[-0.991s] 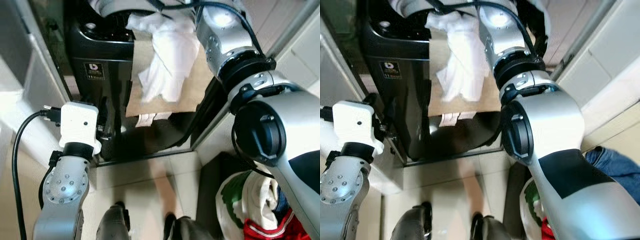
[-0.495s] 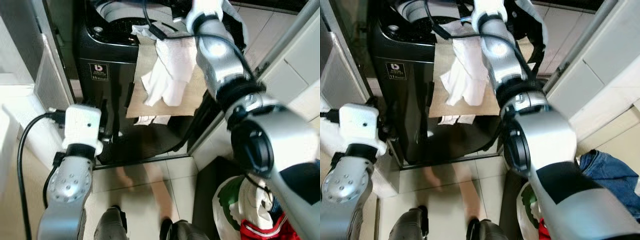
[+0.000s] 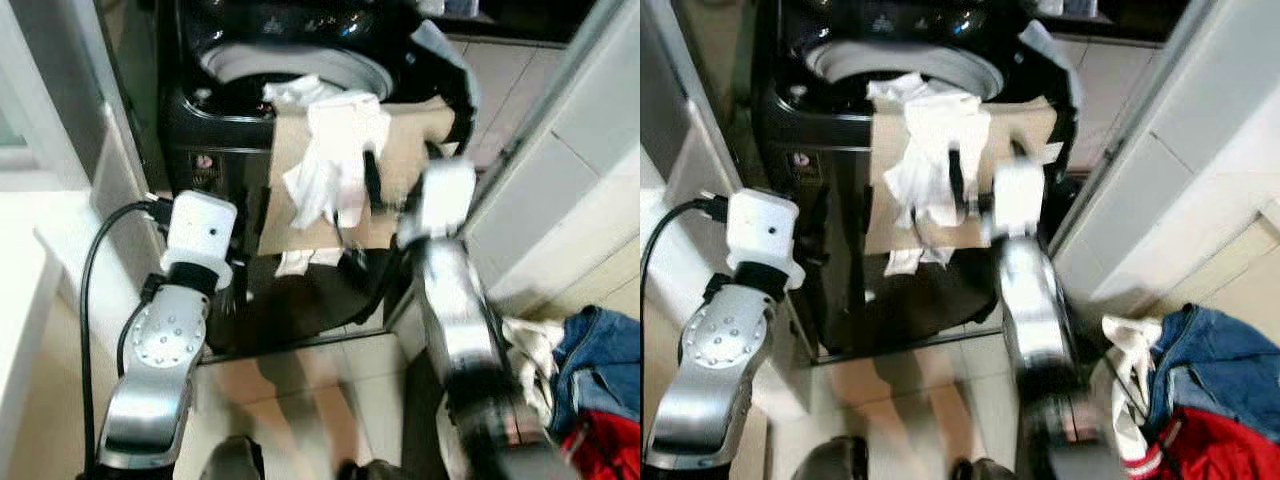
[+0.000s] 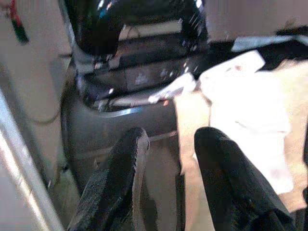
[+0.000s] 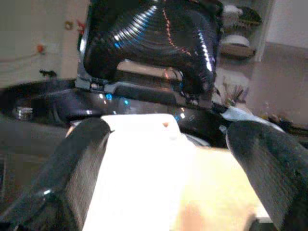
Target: Clothes washing
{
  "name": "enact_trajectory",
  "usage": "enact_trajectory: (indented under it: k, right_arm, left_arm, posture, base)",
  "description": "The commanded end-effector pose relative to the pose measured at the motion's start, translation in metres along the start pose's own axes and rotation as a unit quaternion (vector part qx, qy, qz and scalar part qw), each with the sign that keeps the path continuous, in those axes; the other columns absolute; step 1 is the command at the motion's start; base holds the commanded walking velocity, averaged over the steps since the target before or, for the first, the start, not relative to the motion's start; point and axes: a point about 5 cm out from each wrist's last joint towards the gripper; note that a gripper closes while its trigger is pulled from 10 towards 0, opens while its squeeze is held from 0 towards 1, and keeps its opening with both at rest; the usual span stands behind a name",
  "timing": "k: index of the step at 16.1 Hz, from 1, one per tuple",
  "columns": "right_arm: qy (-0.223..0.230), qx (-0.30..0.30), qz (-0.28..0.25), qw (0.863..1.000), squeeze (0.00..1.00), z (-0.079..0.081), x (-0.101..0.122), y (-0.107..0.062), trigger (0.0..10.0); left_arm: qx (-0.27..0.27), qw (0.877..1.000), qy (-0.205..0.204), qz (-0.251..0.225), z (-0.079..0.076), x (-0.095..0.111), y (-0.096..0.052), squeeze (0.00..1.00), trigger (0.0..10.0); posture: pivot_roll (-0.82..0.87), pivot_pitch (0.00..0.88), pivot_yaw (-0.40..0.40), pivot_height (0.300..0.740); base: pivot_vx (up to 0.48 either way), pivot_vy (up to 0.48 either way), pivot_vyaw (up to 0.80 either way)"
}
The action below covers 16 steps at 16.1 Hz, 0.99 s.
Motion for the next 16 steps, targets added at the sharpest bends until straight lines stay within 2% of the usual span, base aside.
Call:
enact_trajectory:
  k: [1,3,7,8,10,11,13,15,16]
  right_arm:
    - [-0.002,0.006,0.008,1.000,0.00,0.001,0.002,-0.005,10.0]
    - [-0.003,0.004,0.033,0.999,0.00,0.002,-0.006,-0.012,10.0]
    - [-0.016,0.012,0.043,0.999,0.00,0.003,0.003,-0.003,10.0]
    - [-0.017,0.017,0.033,0.999,0.00,0.004,0.006,0.001,10.0]
    - [-0.040,0.032,-0.018,0.999,0.00,0.006,0.026,0.013,10.0]
    - [-0.056,0.031,-0.062,0.996,0.00,0.007,0.046,0.024,10.0]
    - [-0.062,0.021,-0.094,0.993,0.00,0.007,0.065,0.035,10.0]
    - [-0.056,0.019,-0.093,0.994,0.00,0.007,0.065,0.036,10.0]
    - [-0.040,0.024,-0.063,0.997,0.00,0.007,0.053,0.032,10.0]
  left_arm:
    - [-0.015,1.000,-0.014,-0.023,-0.006,0.005,0.004,0.00,10.0]
    - [-0.021,0.999,-0.015,-0.028,-0.009,0.007,0.009,0.00,10.0]
    - [-0.020,0.999,-0.018,-0.047,-0.010,0.010,0.017,0.00,10.0]
    - [-0.014,0.999,-0.020,-0.049,-0.009,0.011,0.017,0.00,10.0]
    - [-0.007,0.998,0.004,-0.069,-0.007,0.017,0.019,0.00,10.0]
    - [-0.019,0.996,0.023,-0.086,-0.011,0.023,0.021,0.00,10.0]
    - [-0.051,0.992,0.041,-0.110,-0.019,0.031,0.023,0.00,10.0]
    - [-0.065,0.990,0.049,-0.113,-0.023,0.031,0.023,0.00,10.0]
    - [-0.052,0.992,0.039,-0.111,-0.021,0.030,0.023,0.00,10.0]
  posture:
    - [0.05,0.000,-0.085,0.740]
    - [0.04,0.000,-0.071,0.740]
    - [0.04,0.000,-0.063,0.740]
    - [0.05,0.000,-0.065,0.740]
    - [0.05,0.000,-0.071,0.740]
    - [0.06,0.000,-0.078,0.740]
    - [0.06,0.000,-0.082,0.740]
    - [0.06,0.000,-0.080,0.740]
    - [0.06,0.000,-0.082,0.740]
  base:
    - [0.000,0.000,0.00]
    - [0.480,0.000,0.00]
    - [0.480,0.000,0.00]
    - [0.480,0.000,0.00]
    - [0.480,0.000,0.00]
    - [0.480,0.000,0.00]
    - [0.399,-0.171,0.00]
    - [0.000,-0.429,0.00]
    - [0.000,0.000,0.00]
Point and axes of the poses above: a point about 5 cm out from each wrist's last joint towards the gripper, its own y axis pointing out of the wrist towards the gripper, its own x axis along the axis of the wrist's last joint, z = x × y, and after that the axes turned 11 degrees about y, right-handed
